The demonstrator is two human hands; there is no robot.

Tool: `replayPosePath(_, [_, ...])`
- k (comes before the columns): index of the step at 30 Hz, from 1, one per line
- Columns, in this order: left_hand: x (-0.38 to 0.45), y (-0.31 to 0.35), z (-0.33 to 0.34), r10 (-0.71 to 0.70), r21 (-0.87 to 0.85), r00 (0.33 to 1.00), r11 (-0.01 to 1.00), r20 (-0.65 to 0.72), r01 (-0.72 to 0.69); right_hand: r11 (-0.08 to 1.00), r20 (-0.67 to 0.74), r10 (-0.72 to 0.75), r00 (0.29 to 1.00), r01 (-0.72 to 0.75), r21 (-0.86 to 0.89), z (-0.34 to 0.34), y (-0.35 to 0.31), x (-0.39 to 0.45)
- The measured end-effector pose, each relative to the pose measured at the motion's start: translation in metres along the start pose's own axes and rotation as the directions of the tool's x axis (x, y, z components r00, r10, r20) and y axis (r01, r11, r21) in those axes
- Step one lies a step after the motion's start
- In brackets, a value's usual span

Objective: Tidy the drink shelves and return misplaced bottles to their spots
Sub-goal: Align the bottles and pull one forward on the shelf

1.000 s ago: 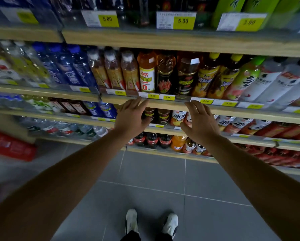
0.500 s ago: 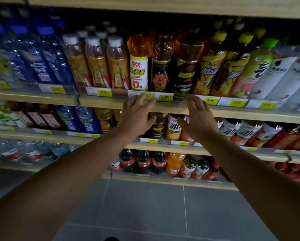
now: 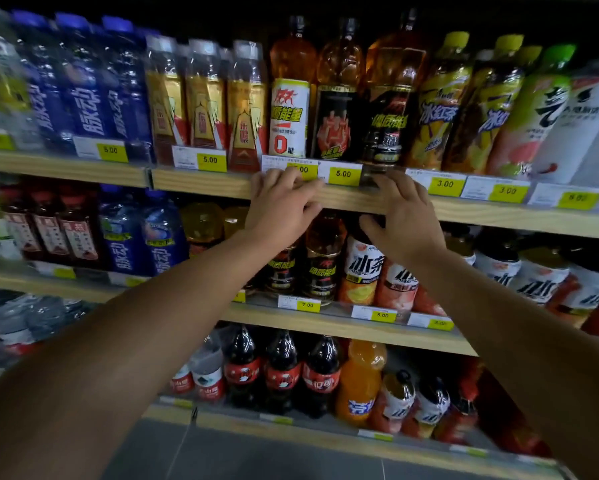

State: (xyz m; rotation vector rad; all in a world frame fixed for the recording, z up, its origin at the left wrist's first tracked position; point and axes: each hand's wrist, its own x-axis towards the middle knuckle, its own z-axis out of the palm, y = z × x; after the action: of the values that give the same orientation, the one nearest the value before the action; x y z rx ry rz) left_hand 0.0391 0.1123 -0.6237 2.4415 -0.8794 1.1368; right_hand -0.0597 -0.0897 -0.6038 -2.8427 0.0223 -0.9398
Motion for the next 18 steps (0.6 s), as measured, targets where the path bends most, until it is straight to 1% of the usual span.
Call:
replayPosePath(3, [-0.002,-0.001,0.008,0.021,0.036,0.996,0.999,-0.09,-0.018,1.0,-0.07,-0.02,0.997,0.021,0.011,0.01,-0.002,-0.003])
replayPosePath(5, [-0.001,-0.004,0.009,0.045,0.081,0.995,0.996,-0.093,-0.037,0.999,-0.095,-0.03,0.995,0.032,0.02,0.006,-0.002,0.001])
replayPosePath(8, [0.0,-0.009,0.008,0.066,0.123,0.995,0.991,-0.073,-0.056,0.999,-0.101,-0.053,0.993,0.051,-0.015,-0.008,-0.002,0.019])
replayPosePath(12, [-0.001,-0.01,0.011,0.088,0.173,0.989,0.983,-0.118,-0.067,0.997,-0.161,-0.062,0.985,0.054,-0.057,-0.027,-0.007,0.049])
replayPosePath(15, [0.003,-0.01,0.008,0.094,0.209,0.992,0.975,-0.088,-0.074,0.995,-0.22,-0.078,0.972,0.061,-0.083,-0.039,-0.013,0.07])
replayPosePath(18, [0.008,-0.007,0.002,0.061,0.184,0.997,0.982,-0.035,-0.054,0.992,-0.261,-0.08,0.962,0.052,-0.115,-0.054,-0.019,0.091])
